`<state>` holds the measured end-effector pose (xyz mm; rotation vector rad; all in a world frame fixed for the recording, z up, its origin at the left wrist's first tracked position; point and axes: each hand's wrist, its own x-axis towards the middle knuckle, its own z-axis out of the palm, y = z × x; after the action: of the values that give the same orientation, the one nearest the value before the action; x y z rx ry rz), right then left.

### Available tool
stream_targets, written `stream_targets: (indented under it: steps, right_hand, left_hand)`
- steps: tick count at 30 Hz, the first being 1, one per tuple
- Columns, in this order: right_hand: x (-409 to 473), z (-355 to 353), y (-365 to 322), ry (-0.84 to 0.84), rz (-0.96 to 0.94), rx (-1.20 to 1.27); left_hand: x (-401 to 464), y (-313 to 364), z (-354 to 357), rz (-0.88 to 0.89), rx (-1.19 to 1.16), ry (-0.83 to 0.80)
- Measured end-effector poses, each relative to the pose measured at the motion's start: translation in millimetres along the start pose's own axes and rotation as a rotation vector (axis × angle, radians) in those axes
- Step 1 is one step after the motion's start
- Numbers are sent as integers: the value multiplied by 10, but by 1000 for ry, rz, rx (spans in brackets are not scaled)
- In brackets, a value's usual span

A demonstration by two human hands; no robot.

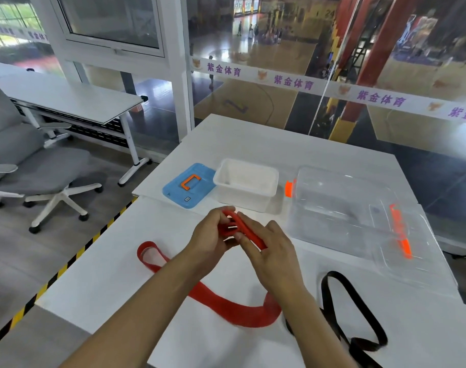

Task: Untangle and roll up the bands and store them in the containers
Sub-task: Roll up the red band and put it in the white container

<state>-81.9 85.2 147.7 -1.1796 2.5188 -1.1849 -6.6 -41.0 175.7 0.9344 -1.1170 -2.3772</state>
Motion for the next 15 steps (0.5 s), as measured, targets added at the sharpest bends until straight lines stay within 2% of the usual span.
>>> stream_targets:
  steps: [4, 8, 11, 15]
  right_hand:
    - [79, -239, 114, -94, -59, 49]
    - [135, -458, 141, -327, -76, 88]
    - [130, -455, 95, -400, -106, 66]
    - [95, -432, 93, -406, -102, 89]
  left_hand:
    - [-48, 178, -229, -88, 320, -339]
    - [-53, 419, -399, -146, 643, -506]
    - [-51, 508, -396, -221, 789, -583]
    - [-65, 472, -337, -135, 916, -526]
